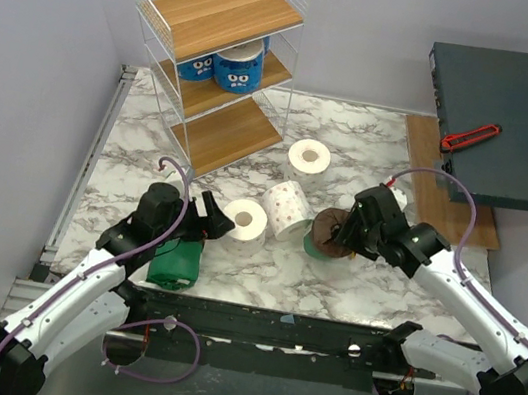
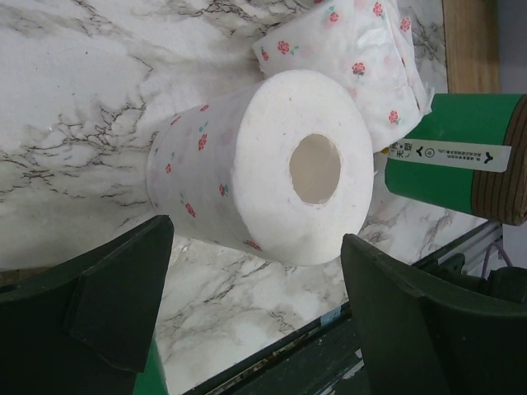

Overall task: Place and organize the paper towels onto the shelf
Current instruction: Pick up the paper towel from the center of the board.

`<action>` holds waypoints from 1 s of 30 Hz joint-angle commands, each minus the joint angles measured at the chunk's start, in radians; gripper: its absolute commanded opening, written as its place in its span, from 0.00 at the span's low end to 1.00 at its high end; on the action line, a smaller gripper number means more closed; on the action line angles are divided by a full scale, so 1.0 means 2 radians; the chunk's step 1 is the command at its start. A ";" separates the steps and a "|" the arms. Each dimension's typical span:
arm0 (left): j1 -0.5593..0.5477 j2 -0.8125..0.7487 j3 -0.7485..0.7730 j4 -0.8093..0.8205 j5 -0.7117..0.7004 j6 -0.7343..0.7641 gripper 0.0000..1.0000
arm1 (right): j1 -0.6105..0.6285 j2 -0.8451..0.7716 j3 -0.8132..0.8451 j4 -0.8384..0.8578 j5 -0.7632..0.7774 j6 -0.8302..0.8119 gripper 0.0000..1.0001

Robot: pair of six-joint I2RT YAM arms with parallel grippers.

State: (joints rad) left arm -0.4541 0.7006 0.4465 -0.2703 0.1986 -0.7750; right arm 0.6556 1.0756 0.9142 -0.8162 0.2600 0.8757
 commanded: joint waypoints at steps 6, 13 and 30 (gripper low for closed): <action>-0.003 0.001 0.022 -0.014 0.000 0.004 0.87 | 0.002 -0.045 0.066 0.026 -0.065 -0.081 0.53; -0.003 -0.018 0.068 -0.035 -0.022 -0.006 0.86 | 0.002 -0.054 0.091 0.092 -0.183 -0.097 0.53; 0.010 -0.230 0.000 0.191 0.002 -0.106 0.98 | 0.002 -0.081 -0.047 0.524 -0.400 -0.005 0.53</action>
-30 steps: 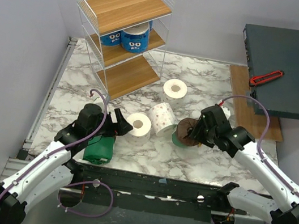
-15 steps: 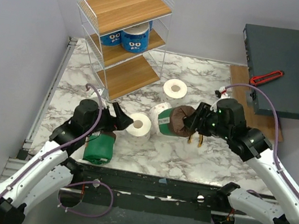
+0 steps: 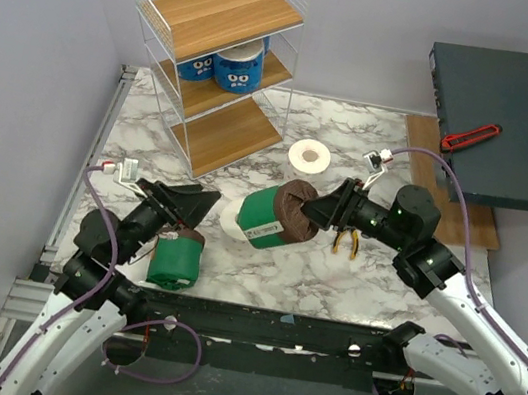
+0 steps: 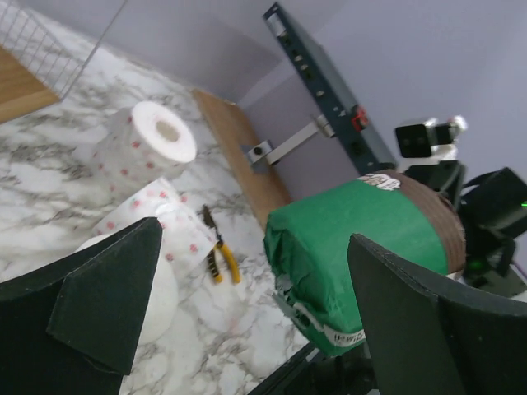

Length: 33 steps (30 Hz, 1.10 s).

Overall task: Place and organize the paper towels onto the shelf
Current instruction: Pick up the paper towel from the center of the board, then place the paper towel on the shelf.

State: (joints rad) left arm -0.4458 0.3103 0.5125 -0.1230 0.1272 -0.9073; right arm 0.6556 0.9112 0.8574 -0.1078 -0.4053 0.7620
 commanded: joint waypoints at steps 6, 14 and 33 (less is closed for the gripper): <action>0.009 -0.055 -0.045 0.190 0.086 -0.063 0.98 | 0.001 0.037 -0.038 0.320 -0.098 0.128 0.49; 0.010 -0.049 -0.038 0.192 0.122 -0.071 0.98 | -0.004 0.058 -0.052 0.384 -0.097 0.182 0.45; 0.009 0.028 -0.051 0.423 0.233 -0.167 0.98 | -0.013 0.101 -0.101 0.579 -0.079 0.315 0.44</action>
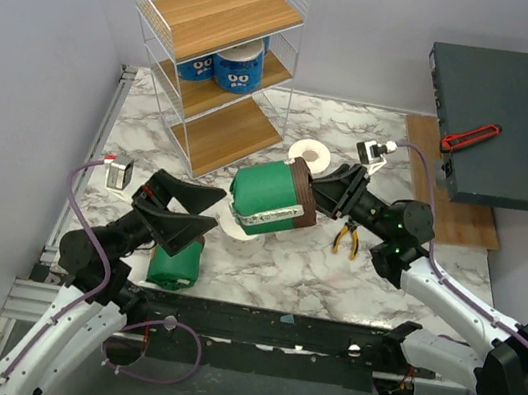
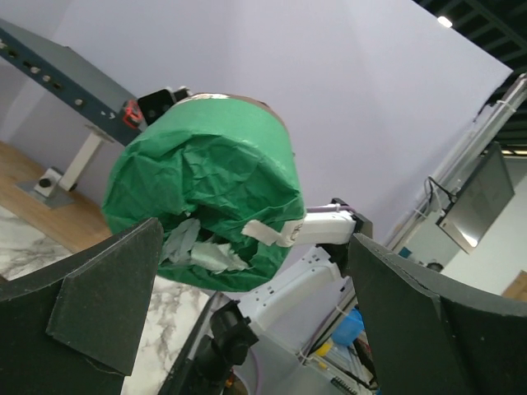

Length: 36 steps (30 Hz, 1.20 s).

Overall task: Place and organize the paper towels onto the shelf
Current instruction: Place the paper towel on the shelf.

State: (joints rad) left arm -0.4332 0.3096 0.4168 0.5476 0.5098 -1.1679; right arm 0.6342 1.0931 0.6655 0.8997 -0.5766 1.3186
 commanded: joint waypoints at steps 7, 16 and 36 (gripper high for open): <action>0.001 0.067 0.028 0.104 0.075 -0.042 0.99 | -0.003 0.015 -0.006 0.078 0.012 0.039 0.44; -0.002 0.091 0.020 0.130 0.082 -0.056 0.99 | -0.003 0.021 -0.007 0.079 0.015 0.038 0.43; -0.074 0.144 0.056 0.126 0.070 -0.025 0.95 | -0.003 0.022 -0.013 0.062 0.021 0.018 0.43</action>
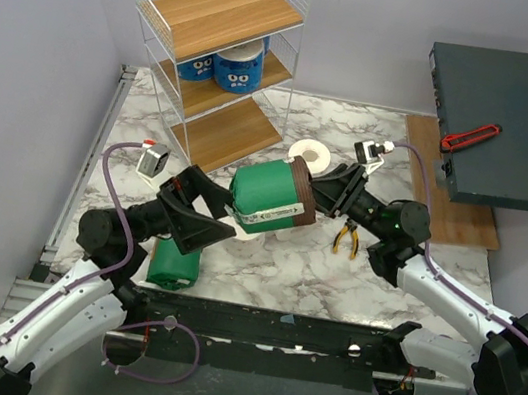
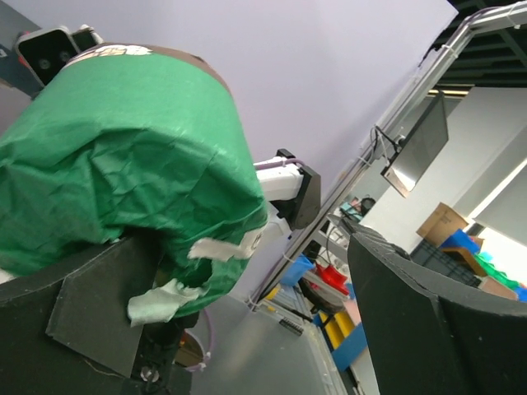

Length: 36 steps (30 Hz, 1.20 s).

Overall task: Place and organize the paper towels onto the shelf
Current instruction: Place the paper towel on the shelf.

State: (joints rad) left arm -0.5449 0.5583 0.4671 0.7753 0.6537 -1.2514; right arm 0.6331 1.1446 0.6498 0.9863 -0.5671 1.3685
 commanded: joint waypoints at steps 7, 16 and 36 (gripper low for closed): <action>-0.044 0.056 0.053 0.003 -0.011 0.035 0.94 | -0.002 -0.010 -0.009 0.006 0.015 -0.016 0.43; -0.070 0.086 0.071 -0.058 -0.044 0.084 0.88 | -0.001 -0.017 -0.021 -0.019 0.010 -0.033 0.43; -0.099 0.135 0.081 -0.028 -0.049 0.100 0.56 | -0.001 -0.034 -0.032 -0.054 0.005 -0.057 0.43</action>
State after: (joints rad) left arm -0.6987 0.7956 0.6098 0.7013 0.5297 -1.0618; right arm 0.5999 1.0760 0.5888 0.9405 -0.5159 1.3071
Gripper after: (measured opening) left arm 0.578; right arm 0.432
